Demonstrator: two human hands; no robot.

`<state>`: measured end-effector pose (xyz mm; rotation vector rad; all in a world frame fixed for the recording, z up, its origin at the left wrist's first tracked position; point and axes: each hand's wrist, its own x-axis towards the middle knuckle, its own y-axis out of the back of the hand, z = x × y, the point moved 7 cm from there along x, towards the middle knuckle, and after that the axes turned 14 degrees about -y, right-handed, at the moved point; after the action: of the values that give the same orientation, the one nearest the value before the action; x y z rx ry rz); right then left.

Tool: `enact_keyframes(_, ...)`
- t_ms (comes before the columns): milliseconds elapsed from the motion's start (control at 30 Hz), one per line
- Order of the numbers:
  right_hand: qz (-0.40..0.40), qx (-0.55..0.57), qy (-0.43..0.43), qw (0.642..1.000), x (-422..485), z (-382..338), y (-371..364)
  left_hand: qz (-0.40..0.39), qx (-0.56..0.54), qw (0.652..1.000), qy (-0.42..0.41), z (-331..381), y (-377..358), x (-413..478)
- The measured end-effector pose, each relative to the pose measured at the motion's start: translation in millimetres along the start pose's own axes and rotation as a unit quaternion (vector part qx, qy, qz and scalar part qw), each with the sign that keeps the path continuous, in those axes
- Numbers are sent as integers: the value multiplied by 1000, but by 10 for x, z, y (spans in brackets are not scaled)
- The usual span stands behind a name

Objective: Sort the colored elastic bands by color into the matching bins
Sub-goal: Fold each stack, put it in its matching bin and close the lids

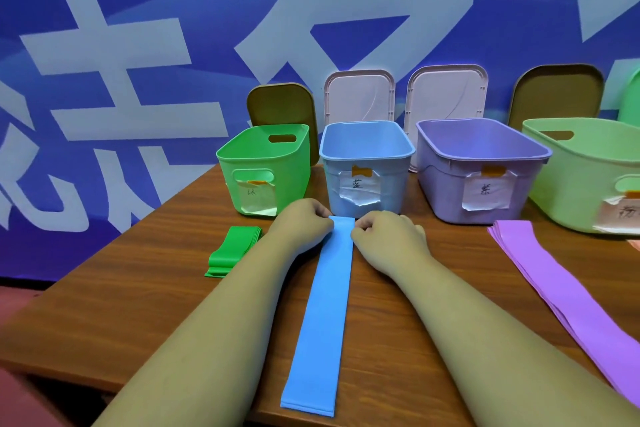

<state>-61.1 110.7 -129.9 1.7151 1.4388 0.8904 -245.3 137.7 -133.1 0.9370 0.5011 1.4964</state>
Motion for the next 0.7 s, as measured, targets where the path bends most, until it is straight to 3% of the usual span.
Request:
enact_keyframes(433,0,19,-7,1000,65,22,-2,43,-117,991,-49,103,124,-34)
enact_keyframes(700,-23,192,21,981,152,31,1,14,-249,965,-74,259,126,-133)
